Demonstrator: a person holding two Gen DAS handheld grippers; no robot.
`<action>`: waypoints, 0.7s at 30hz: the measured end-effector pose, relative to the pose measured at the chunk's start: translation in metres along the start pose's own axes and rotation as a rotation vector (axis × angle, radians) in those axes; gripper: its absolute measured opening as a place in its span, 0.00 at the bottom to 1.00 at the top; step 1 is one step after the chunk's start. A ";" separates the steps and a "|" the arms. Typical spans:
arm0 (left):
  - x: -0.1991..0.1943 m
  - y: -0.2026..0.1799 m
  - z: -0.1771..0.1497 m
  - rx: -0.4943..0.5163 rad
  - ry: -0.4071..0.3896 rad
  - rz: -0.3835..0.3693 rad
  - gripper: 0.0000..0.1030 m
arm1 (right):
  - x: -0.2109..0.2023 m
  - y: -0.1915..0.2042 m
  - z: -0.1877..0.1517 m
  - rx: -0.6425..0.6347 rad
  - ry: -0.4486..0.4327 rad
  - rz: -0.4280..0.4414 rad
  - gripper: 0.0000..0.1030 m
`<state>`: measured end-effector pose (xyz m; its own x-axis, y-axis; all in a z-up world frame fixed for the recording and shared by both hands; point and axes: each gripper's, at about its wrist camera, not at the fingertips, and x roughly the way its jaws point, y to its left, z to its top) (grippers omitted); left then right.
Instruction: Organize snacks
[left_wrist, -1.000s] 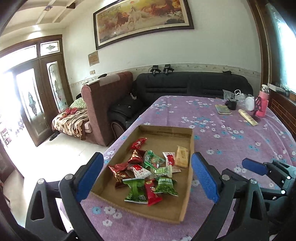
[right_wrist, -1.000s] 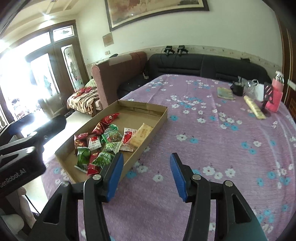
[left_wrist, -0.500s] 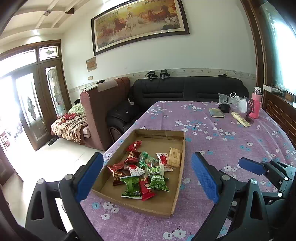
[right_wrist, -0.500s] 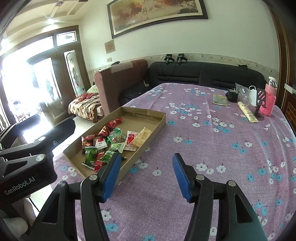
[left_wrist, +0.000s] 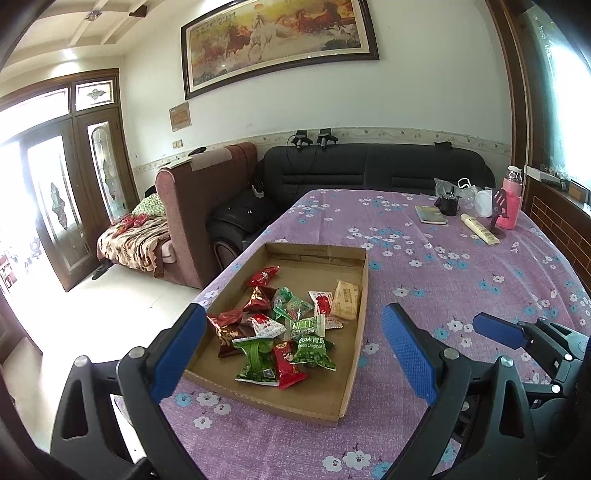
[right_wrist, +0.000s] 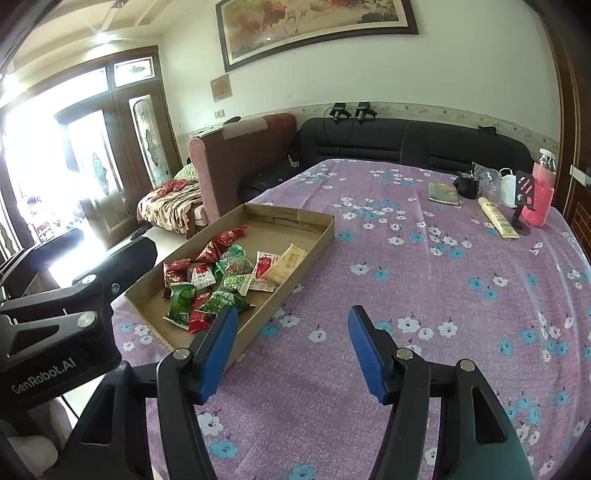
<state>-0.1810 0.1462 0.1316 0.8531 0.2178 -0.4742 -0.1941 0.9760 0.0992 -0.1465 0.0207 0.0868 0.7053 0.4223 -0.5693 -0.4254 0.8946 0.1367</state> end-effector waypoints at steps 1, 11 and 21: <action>0.000 0.000 0.000 0.000 0.001 0.000 0.93 | 0.001 0.000 -0.001 0.002 0.004 0.003 0.60; 0.010 -0.003 -0.006 0.000 0.022 -0.012 0.93 | 0.008 0.002 -0.005 0.000 0.027 0.003 0.60; -0.007 0.010 -0.003 -0.045 -0.092 0.055 0.93 | 0.010 0.003 -0.006 0.008 0.030 0.004 0.61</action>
<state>-0.1905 0.1539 0.1332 0.8809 0.2725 -0.3869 -0.2613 0.9617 0.0825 -0.1437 0.0272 0.0768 0.6864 0.4213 -0.5927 -0.4235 0.8942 0.1452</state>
